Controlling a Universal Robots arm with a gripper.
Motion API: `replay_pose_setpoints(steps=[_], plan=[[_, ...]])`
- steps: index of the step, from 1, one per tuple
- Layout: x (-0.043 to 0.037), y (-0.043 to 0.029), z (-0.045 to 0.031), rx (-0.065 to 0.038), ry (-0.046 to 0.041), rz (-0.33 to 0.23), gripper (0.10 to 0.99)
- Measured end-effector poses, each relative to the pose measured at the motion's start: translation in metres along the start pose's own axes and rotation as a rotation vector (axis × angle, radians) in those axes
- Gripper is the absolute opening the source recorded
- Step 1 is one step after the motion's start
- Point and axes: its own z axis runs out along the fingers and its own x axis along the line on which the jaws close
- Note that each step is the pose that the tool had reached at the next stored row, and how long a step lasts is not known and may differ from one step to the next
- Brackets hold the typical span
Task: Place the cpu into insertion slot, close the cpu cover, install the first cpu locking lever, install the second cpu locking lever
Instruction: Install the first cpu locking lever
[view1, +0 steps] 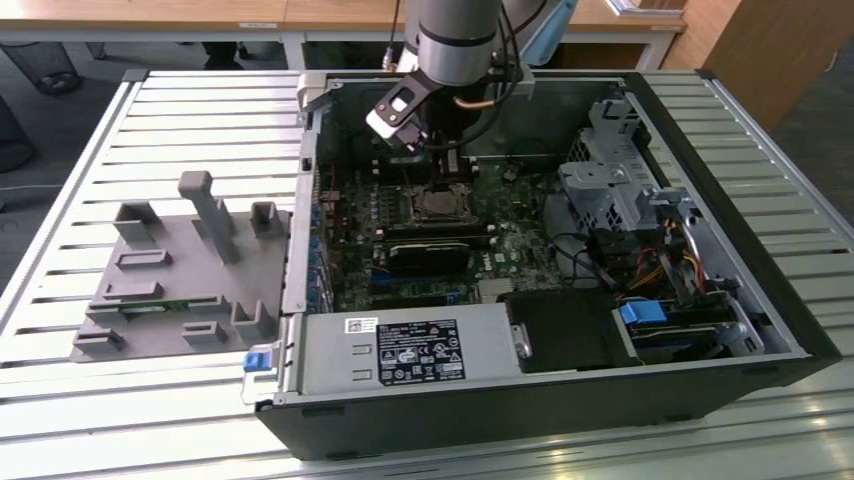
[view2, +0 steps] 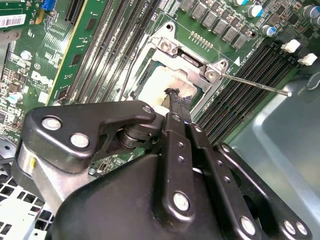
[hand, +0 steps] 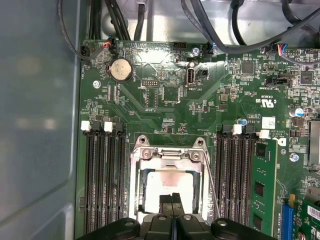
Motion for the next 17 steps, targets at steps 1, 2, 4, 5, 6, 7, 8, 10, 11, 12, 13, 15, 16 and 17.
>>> replay_pose_setpoints(steps=[1,2,4,5,6,7,8,10,11,12,13,15,16,17], plan=[[0.0000,0.0000,-0.0004,0.000,0.0000,0.000,0.118],[0.0000,0.0000,-0.0009,0.000,0.0001,0.000,0.118],[0.0000,0.0000,-0.0017,0.000,0.0000,0.000,0.118],[0.0000,0.0000,-0.0022,0.000,0.0001,0.000,0.118],[0.0000,0.0000,-0.0025,0.000,0.0001,0.000,0.118],[0.0000,0.0000,-0.0028,0.000,0.0002,0.000,0.118],[0.0000,0.0000,-0.0031,0.000,0.0000,0.000,0.118],[0.0000,0.0000,-0.0037,0.000,0.0001,0.000,0.118],[0.0000,0.0000,-0.0040,0.000,0.0001,0.000,0.118],[0.0000,0.0000,-0.0043,0.000,0.0001,0.000,0.118],[0.0000,0.0000,-0.0046,0.000,0.0001,0.000,0.118],[0.0000,0.0000,-0.0052,0.000,0.0001,0.000,0.118],[0.0000,0.0000,-0.0055,0.000,0.0001,0.000,0.118],[0.0000,0.0000,-0.0059,0.000,0.0000,0.000,0.118]])
